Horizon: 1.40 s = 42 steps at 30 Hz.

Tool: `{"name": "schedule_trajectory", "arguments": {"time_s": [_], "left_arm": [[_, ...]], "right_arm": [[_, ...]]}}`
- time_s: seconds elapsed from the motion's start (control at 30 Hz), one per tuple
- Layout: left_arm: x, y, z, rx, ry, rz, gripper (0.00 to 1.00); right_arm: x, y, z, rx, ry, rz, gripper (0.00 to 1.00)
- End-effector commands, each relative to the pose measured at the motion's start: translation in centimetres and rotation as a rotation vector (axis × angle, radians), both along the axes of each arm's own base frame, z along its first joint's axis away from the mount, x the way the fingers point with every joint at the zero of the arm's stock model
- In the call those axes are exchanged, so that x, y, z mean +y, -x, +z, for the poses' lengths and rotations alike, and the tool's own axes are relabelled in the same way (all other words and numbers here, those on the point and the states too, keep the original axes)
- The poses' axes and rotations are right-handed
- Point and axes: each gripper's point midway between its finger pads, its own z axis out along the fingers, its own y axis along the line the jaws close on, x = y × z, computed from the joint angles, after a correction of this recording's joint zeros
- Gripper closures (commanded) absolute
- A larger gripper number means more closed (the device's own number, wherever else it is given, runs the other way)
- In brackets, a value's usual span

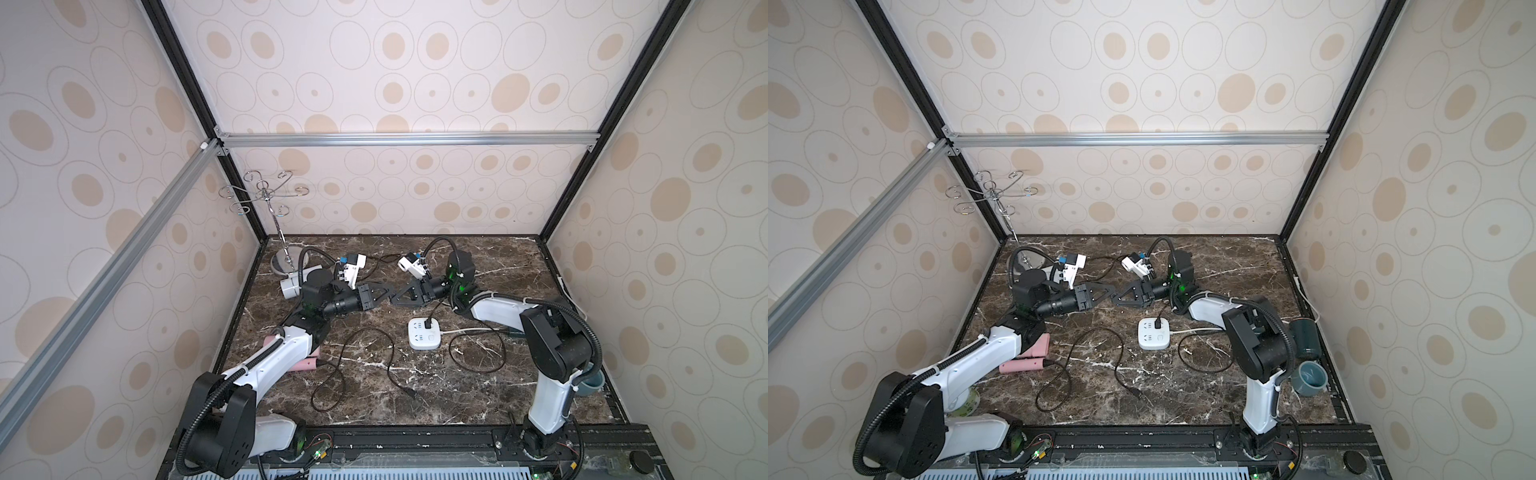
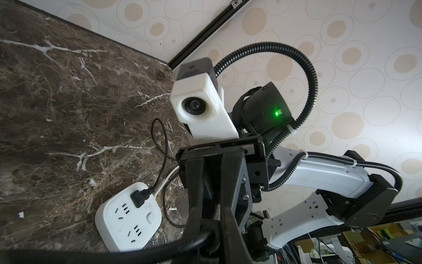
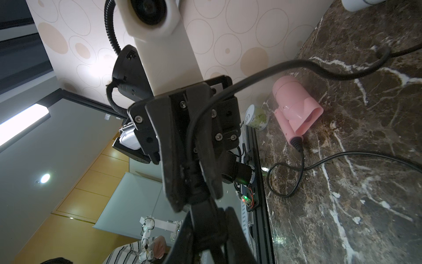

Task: Charge the blow dryers
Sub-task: Pick up the plug from the center of the board.

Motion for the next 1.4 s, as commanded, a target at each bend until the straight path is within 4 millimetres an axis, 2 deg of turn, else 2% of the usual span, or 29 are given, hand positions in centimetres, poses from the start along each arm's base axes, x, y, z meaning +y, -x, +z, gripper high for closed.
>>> {"name": "schedule_trajectory", "arguments": {"time_s": [0.0, 0.3, 0.47, 0.6, 0.67, 0.7, 0.8, 1.03, 1.1, 1.13, 1.2, 1.27, 1.37], "left_arm": [[-0.4, 0.2, 1.5, -0.055, -0.021, -0.055, 1.0], [-0.9, 1.1, 0.8, -0.036, -0.095, -0.145, 0.96], [-0.9, 1.3, 0.8, -0.039, -0.099, -0.162, 0.91], [-0.9, 1.4, 0.9, -0.044, -0.108, -0.166, 0.81], [-0.9, 1.5, 1.2, -0.051, -0.106, -0.171, 0.72], [-0.9, 1.5, 1.2, -0.054, -0.108, -0.173, 0.71], [-0.9, 1.8, 1.5, -0.065, -0.108, -0.185, 0.73], [-1.0, 1.9, 1.1, -0.057, -0.115, -0.194, 1.0], [-1.0, 1.8, 1.0, -0.051, -0.119, -0.196, 1.0], [-1.0, 1.7, 1.0, -0.051, -0.12, -0.194, 1.0], [-0.9, 1.5, 1.3, -0.058, -0.127, -0.175, 1.0], [-0.4, 0.8, 1.6, -0.068, -0.154, -0.116, 1.0], [1.6, -1.5, 1.5, -0.059, -0.244, 0.078, 1.0]], "right_arm": [[-0.1, 0.5, 1.2, -0.046, -0.021, 0.023, 1.0], [-0.2, 0.6, 1.5, -0.047, -0.015, 0.031, 0.99], [-0.2, 0.6, 1.5, -0.045, -0.013, 0.034, 1.0], [-0.2, 0.6, 1.4, -0.047, -0.012, 0.029, 1.0], [-0.2, 0.5, 1.3, -0.047, -0.011, 0.026, 1.0], [-0.2, 0.5, 1.4, -0.049, -0.012, 0.025, 1.0], [-0.2, 0.5, 1.3, -0.046, -0.01, 0.027, 1.0], [-0.1, 0.3, 1.4, -0.046, -0.008, 0.027, 1.0], [0.0, 0.2, 1.4, -0.046, -0.007, 0.02, 1.0], [0.0, 0.2, 1.6, -0.048, -0.008, 0.014, 0.96], [-0.1, 0.1, 2.0, -0.058, -0.011, 0.003, 0.8], [-0.6, -0.3, 2.4, -0.074, -0.015, -0.025, 0.73], [-2.2, -1.7, 2.4, -0.09, 0.019, -0.123, 0.59]]}}
